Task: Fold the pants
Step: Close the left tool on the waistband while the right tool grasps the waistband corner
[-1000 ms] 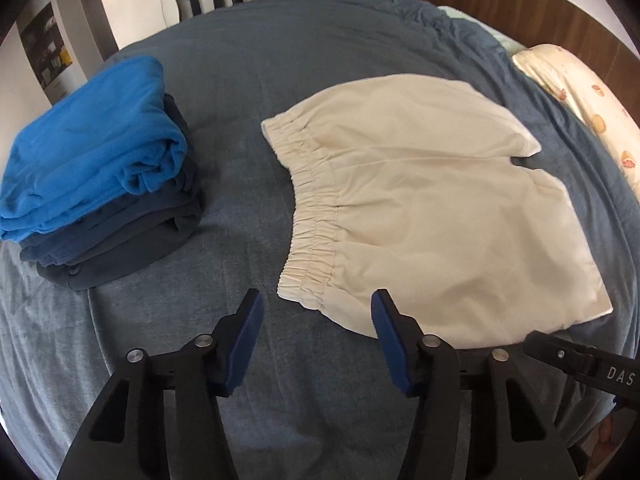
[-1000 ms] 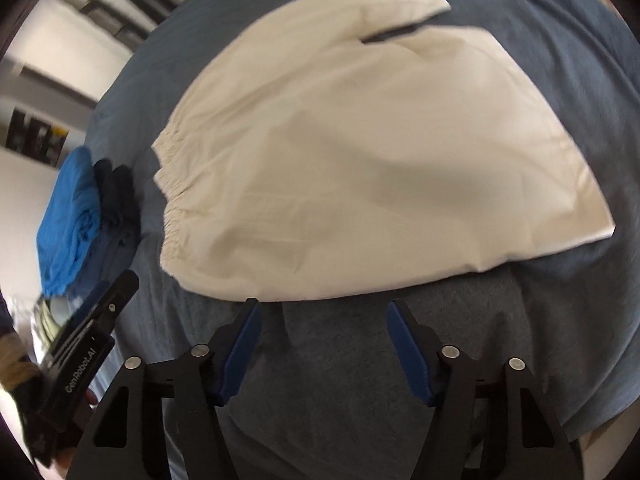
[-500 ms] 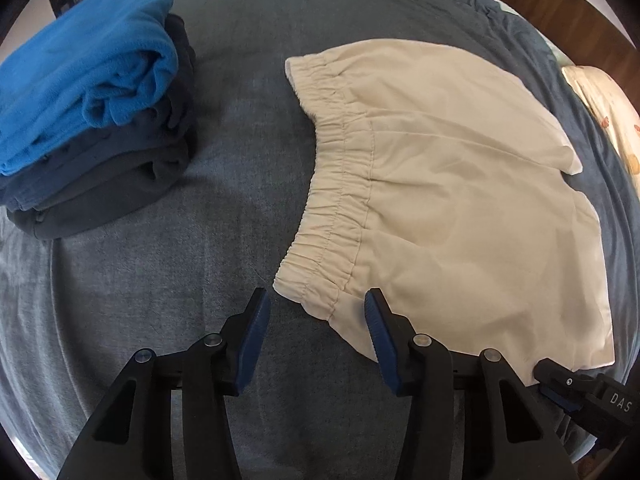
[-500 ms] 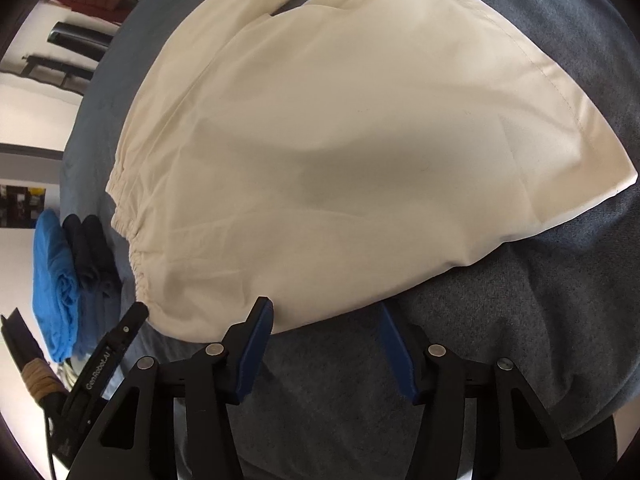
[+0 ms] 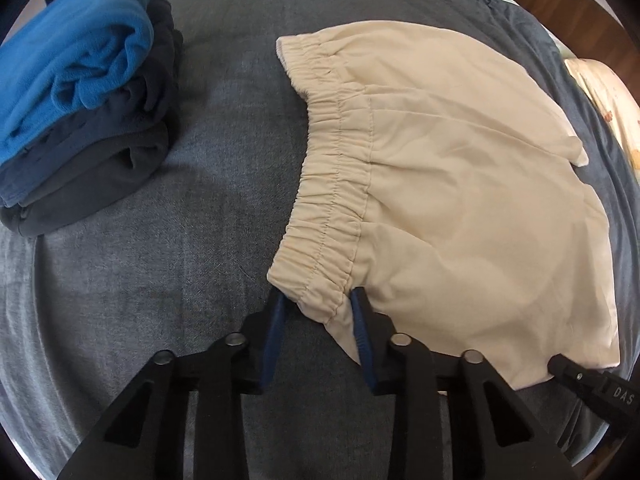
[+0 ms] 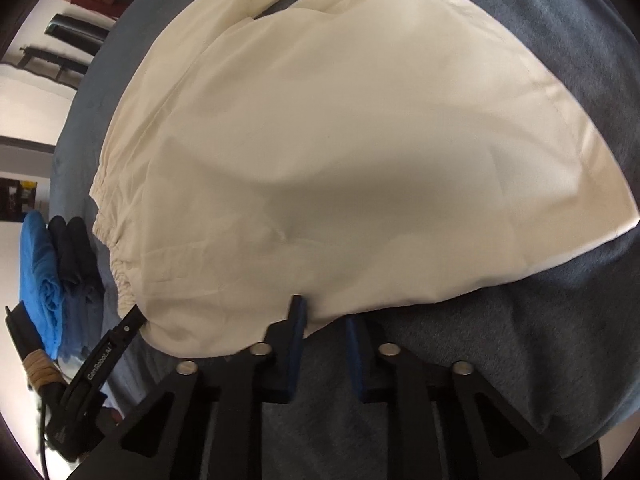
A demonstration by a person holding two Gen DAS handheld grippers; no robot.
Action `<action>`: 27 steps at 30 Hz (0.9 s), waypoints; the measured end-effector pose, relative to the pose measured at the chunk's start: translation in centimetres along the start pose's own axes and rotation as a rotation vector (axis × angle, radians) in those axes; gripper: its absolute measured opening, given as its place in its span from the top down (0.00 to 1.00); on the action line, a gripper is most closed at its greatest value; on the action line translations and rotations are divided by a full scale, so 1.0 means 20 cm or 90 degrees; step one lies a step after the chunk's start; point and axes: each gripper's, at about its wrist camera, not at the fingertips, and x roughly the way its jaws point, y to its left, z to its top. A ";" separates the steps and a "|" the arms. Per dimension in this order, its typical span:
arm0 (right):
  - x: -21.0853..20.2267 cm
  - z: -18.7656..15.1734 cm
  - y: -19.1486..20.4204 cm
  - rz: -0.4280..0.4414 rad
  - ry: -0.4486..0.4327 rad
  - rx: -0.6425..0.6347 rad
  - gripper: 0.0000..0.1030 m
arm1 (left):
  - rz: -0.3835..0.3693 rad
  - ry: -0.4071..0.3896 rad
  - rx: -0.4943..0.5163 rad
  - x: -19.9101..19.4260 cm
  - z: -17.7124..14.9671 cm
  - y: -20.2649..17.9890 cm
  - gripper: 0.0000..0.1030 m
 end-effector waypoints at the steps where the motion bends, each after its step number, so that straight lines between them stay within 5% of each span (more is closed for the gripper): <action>1: -0.01 0.00 0.00 -0.001 -0.003 -0.008 0.88 | 0.002 -0.005 -0.001 -0.02 0.00 0.01 0.74; 15: -0.52 0.12 0.22 0.011 -0.129 -0.140 0.93 | -0.024 -0.047 -0.046 -0.38 0.13 -0.05 0.81; 27: -0.65 0.41 0.44 0.057 -0.240 -0.175 0.94 | -0.053 -0.075 -0.105 -0.44 0.37 -0.08 0.82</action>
